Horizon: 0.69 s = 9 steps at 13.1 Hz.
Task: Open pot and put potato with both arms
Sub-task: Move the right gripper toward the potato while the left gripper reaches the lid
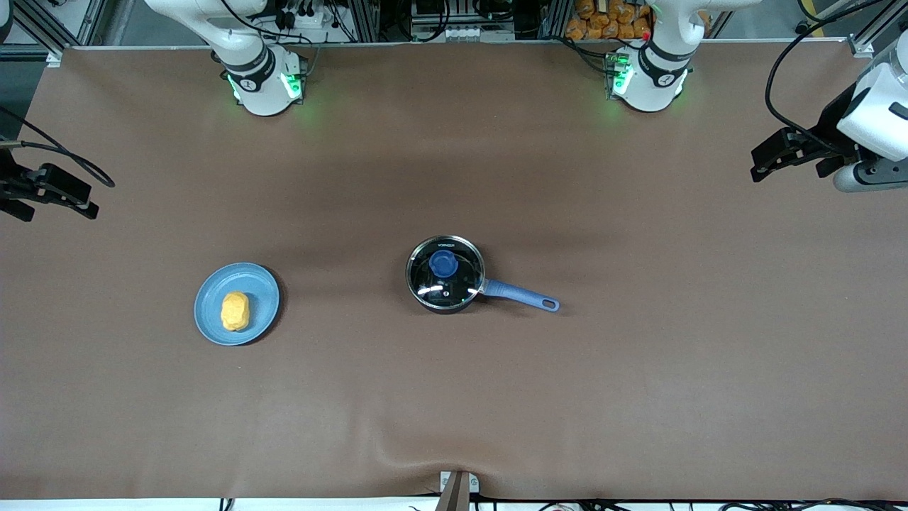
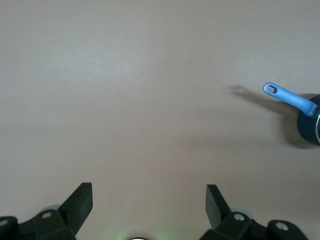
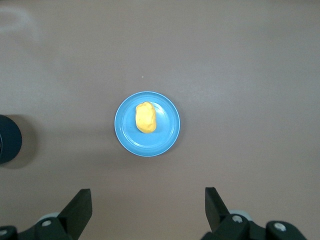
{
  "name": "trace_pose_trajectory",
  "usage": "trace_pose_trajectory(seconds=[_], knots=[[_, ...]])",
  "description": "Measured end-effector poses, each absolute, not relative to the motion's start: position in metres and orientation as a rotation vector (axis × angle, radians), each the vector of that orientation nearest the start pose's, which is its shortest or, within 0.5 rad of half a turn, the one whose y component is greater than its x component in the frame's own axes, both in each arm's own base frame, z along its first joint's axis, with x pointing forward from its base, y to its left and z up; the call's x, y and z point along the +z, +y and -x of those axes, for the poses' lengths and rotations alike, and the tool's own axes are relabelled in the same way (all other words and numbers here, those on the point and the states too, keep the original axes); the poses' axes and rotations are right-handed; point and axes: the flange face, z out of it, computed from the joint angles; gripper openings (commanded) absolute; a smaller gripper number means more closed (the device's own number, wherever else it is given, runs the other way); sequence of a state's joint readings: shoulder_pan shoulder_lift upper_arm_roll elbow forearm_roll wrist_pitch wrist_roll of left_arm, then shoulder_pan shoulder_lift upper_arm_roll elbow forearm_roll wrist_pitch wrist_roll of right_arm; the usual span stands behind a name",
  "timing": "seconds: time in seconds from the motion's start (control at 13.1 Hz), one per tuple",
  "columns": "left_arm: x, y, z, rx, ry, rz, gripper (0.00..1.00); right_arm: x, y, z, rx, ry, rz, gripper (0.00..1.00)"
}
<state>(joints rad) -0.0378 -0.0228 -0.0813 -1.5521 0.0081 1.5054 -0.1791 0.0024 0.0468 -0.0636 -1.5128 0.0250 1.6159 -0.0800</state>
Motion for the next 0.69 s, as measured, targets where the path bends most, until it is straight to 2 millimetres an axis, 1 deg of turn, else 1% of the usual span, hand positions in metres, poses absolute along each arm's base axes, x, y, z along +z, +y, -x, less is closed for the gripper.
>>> trace_pose_trajectory(seconds=[0.46, 0.61, 0.69], knots=[[0.642, -0.064, -0.538, 0.027, -0.094, 3.128, 1.0, 0.63, -0.032, -0.573, -0.091, -0.029, 3.122, 1.0], [0.644, -0.07, -0.543, 0.015, -0.077, 3.131, 1.0, 0.629, -0.032, -0.573, -0.09, -0.029, 3.122, 1.0], [0.64, -0.078, -0.547, 0.025, -0.056, 3.132, 1.0, 0.629, -0.031, -0.573, -0.089, -0.029, 3.122, 1.0]])
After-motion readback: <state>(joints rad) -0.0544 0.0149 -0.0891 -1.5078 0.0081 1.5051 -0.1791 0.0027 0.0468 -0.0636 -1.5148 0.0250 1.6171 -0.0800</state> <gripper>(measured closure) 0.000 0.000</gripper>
